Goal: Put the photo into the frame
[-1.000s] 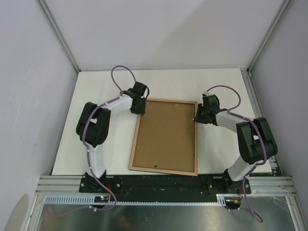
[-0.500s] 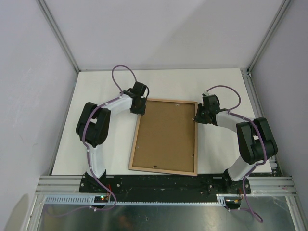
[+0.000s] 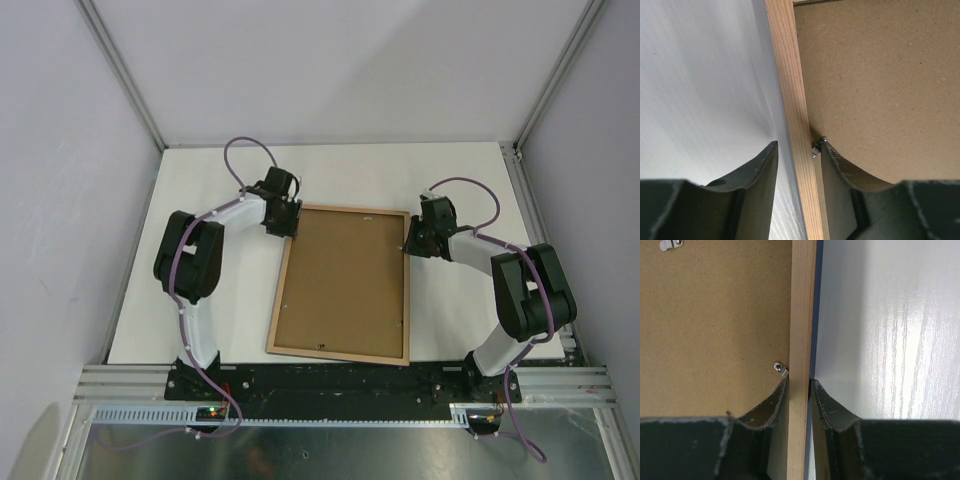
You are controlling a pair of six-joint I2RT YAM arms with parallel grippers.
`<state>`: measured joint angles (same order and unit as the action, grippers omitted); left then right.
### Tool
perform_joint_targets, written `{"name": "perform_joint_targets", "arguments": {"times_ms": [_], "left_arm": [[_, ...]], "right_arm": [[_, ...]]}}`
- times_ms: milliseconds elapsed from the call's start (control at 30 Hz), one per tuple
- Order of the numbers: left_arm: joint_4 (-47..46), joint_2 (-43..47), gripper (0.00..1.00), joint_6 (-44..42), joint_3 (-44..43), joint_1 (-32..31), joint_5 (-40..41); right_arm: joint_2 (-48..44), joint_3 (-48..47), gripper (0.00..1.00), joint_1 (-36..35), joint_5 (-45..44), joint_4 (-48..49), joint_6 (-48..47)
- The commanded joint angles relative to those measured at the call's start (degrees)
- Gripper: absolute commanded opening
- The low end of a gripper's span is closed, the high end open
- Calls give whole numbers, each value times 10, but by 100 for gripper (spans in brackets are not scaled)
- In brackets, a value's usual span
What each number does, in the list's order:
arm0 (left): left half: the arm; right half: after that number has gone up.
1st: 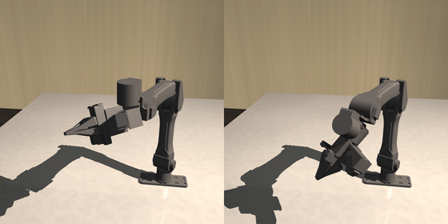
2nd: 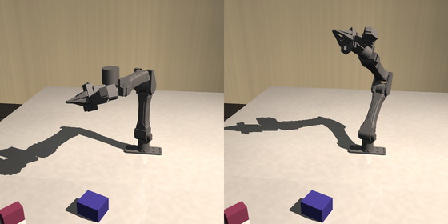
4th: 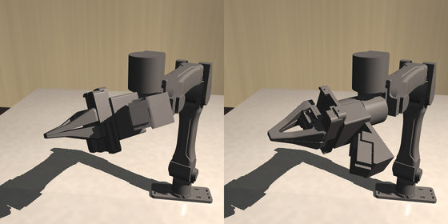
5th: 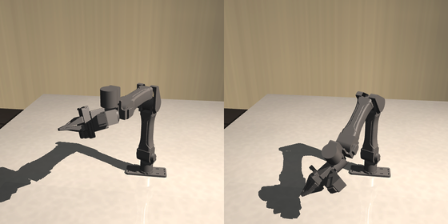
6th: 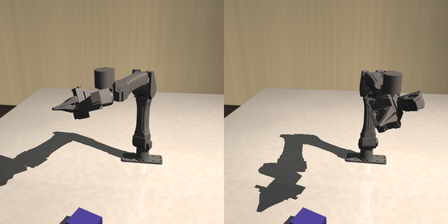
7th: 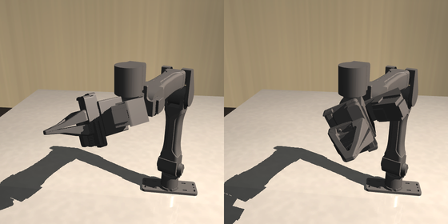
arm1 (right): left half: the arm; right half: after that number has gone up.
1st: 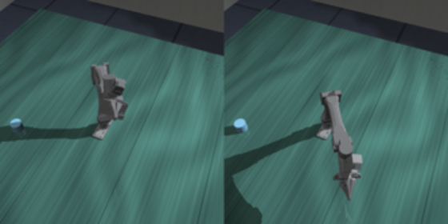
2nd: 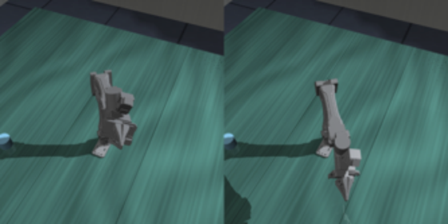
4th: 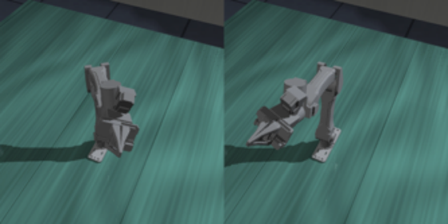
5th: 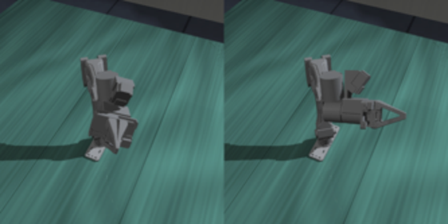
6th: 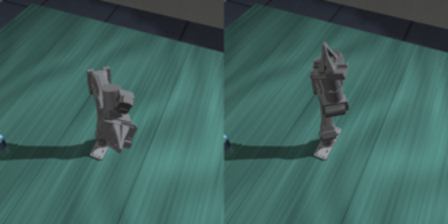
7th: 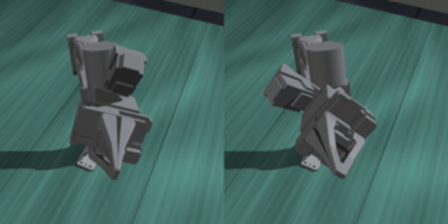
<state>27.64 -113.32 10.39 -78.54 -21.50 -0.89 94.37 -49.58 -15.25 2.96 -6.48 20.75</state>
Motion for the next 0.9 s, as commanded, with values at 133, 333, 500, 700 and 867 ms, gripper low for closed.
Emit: {"name": "perform_joint_targets", "arguments": {"times_ms": [133,333,500,700,867], "left_arm": [[9,-6,47,-27,2,20,-12],[8,-9,50,-30,2,21,-19],[9,-8,53,-32,2,22,-28],[10,-11,47,-33,2,21,-15],[11,-15,26,-33,0,22,5]], "right_arm": [[-8,7,0,2,17,-11,-7],[-8,7,0,2,17,-10,-8],[-7,6,0,3,19,-10,-8],[-8,7,0,4,20,-11,-7],[-8,7,0,5,21,-11,-7]]}}
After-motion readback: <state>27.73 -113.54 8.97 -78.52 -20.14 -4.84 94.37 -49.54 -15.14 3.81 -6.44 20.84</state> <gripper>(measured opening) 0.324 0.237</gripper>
